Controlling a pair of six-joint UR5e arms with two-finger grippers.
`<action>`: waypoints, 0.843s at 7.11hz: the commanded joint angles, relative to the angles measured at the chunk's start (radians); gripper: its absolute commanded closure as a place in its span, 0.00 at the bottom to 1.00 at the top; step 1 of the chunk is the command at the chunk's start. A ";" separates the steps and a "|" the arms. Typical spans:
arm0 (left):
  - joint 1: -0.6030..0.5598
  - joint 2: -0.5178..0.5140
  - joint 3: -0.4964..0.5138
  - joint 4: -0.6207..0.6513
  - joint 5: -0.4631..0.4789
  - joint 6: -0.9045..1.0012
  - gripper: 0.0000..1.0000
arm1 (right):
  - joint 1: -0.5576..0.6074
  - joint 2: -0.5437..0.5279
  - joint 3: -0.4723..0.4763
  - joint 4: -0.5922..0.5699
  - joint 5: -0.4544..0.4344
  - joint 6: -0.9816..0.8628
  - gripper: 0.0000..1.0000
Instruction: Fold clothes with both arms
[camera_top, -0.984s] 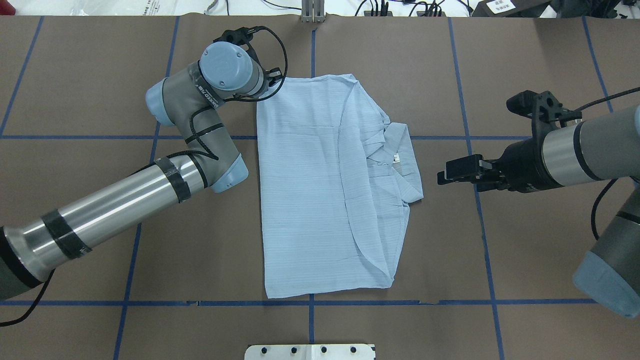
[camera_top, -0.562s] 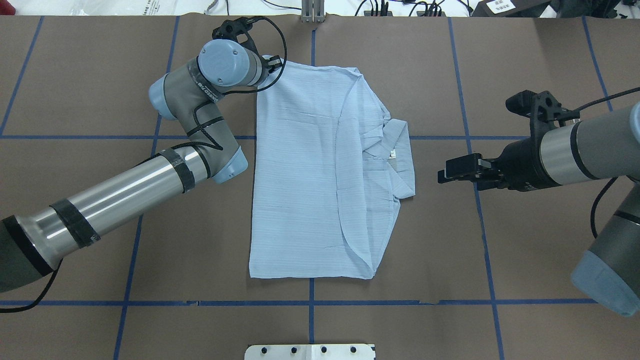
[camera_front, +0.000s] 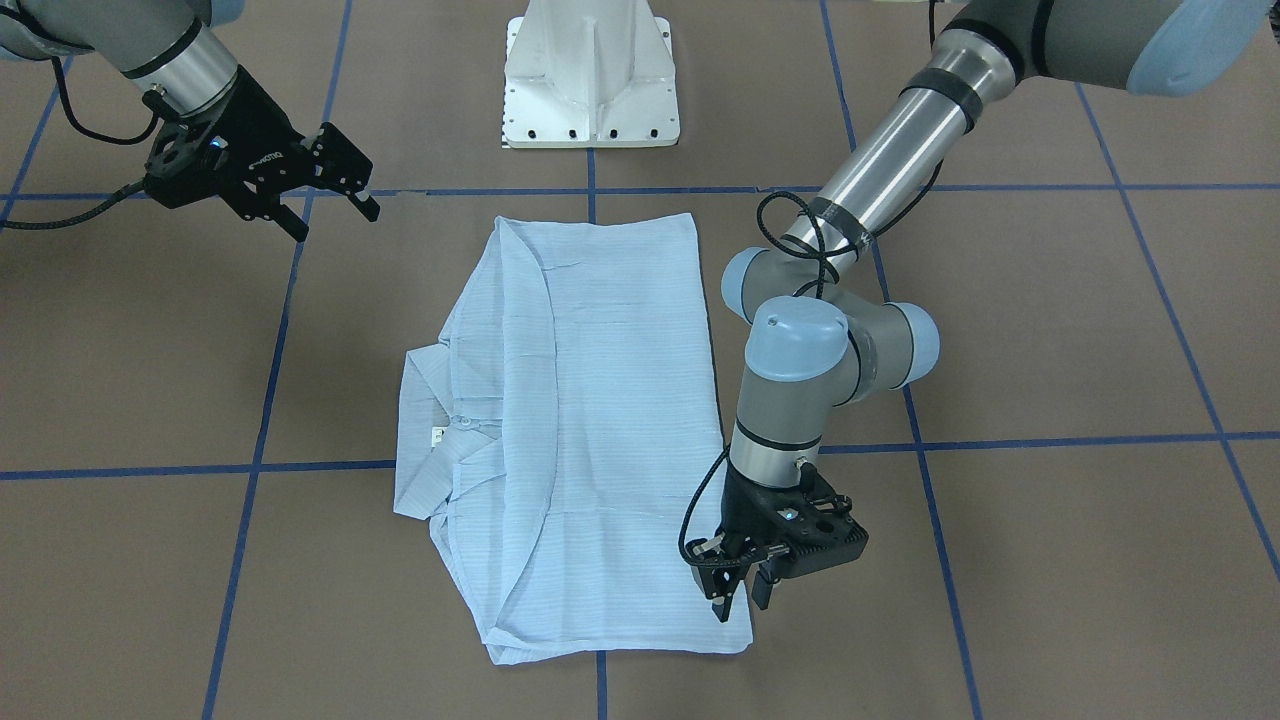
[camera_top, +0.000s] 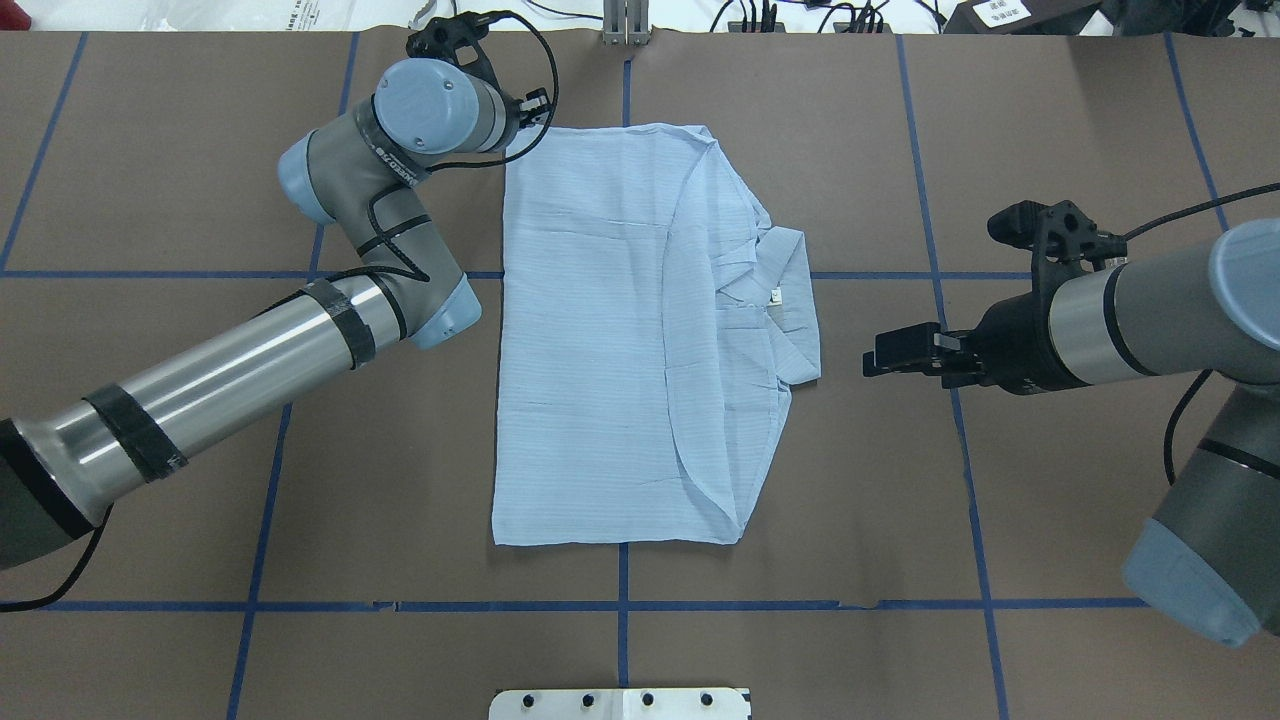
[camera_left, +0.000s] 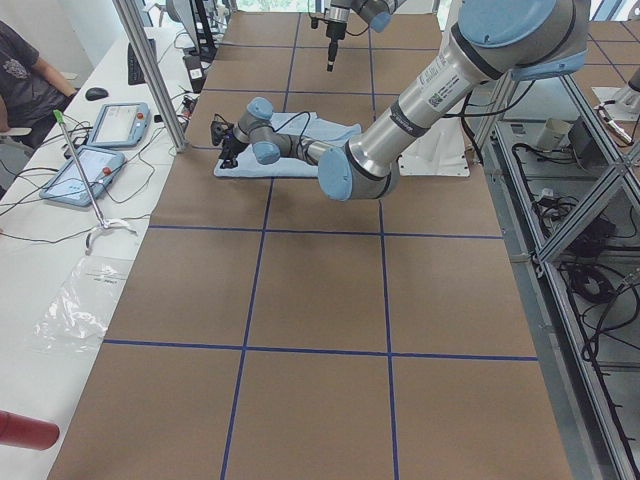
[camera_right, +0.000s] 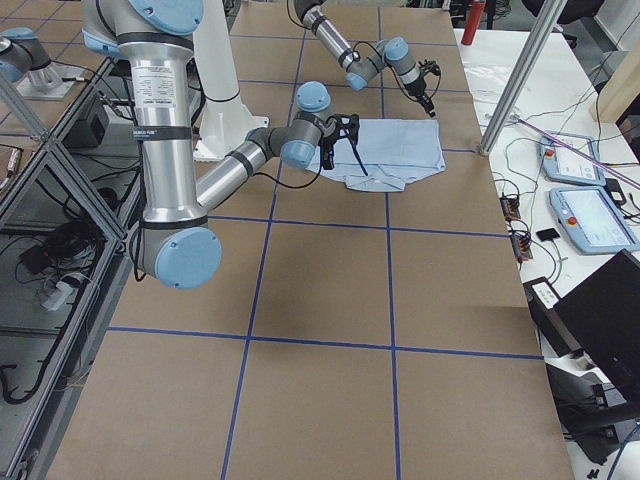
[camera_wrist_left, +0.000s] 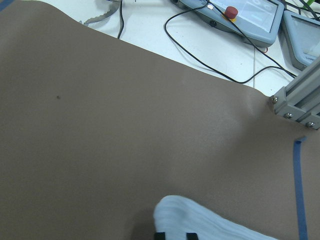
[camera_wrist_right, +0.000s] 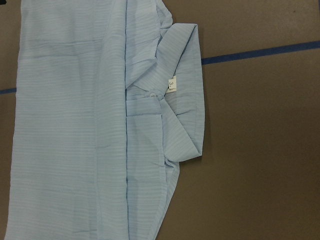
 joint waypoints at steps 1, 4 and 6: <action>-0.058 0.101 -0.176 0.041 -0.164 0.056 0.00 | -0.036 0.074 -0.076 -0.012 -0.040 -0.012 0.00; -0.091 0.357 -0.709 0.294 -0.353 0.077 0.00 | -0.159 0.345 -0.115 -0.402 -0.212 -0.095 0.00; -0.059 0.432 -0.977 0.492 -0.374 0.066 0.00 | -0.275 0.415 -0.223 -0.428 -0.357 -0.143 0.00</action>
